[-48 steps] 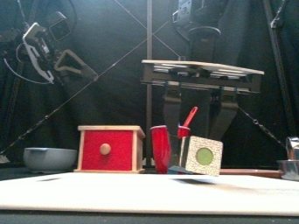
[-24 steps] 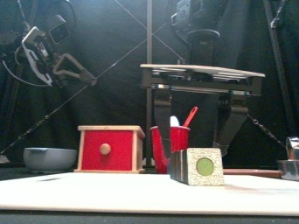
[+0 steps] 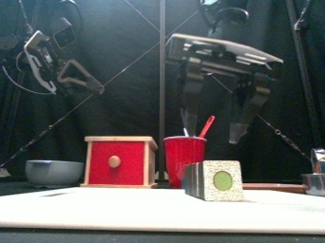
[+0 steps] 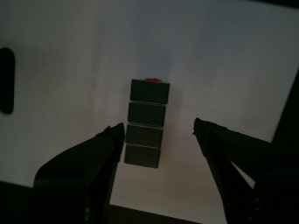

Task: Place sushi on board then cut the sushi with the knife then place the pieces on the plate
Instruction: Pick knife at handle with right hand

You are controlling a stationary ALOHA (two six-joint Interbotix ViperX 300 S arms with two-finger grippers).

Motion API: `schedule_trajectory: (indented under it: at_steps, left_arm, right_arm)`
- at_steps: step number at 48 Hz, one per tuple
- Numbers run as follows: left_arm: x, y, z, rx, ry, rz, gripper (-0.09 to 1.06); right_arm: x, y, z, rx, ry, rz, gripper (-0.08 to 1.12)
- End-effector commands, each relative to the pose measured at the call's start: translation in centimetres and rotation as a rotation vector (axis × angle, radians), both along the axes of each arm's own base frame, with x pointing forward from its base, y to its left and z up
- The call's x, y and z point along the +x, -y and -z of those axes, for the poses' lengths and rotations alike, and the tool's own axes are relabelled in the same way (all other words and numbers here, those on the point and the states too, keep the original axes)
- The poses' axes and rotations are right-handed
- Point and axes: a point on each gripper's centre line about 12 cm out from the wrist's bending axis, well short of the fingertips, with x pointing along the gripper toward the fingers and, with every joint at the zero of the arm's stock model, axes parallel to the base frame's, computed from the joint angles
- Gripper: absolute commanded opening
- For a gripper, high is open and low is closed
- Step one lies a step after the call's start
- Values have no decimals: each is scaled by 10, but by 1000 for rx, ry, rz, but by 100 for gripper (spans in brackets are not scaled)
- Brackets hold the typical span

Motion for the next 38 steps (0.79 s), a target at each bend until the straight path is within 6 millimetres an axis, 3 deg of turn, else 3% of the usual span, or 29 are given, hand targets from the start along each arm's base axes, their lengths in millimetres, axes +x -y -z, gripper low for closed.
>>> schedule_trajectory:
  at_steps: [1,15,24,38]
  left_arm:
    - [2,-1,-5,-3,17,-6,-3]
    - [2,-2,-4,-2,16,-10,-3]
    - [2,-3,-5,2,17,-10,-3]
    - [2,-8,-6,-2,20,-33,-3]
  right_arm:
    - [-8,21,-45,-1,75,-62,94]
    - [-29,77,-95,-68,185,-231,94]
    - [-53,116,-126,-116,278,-294,94]
    - [-99,171,-151,-121,286,-390,94]
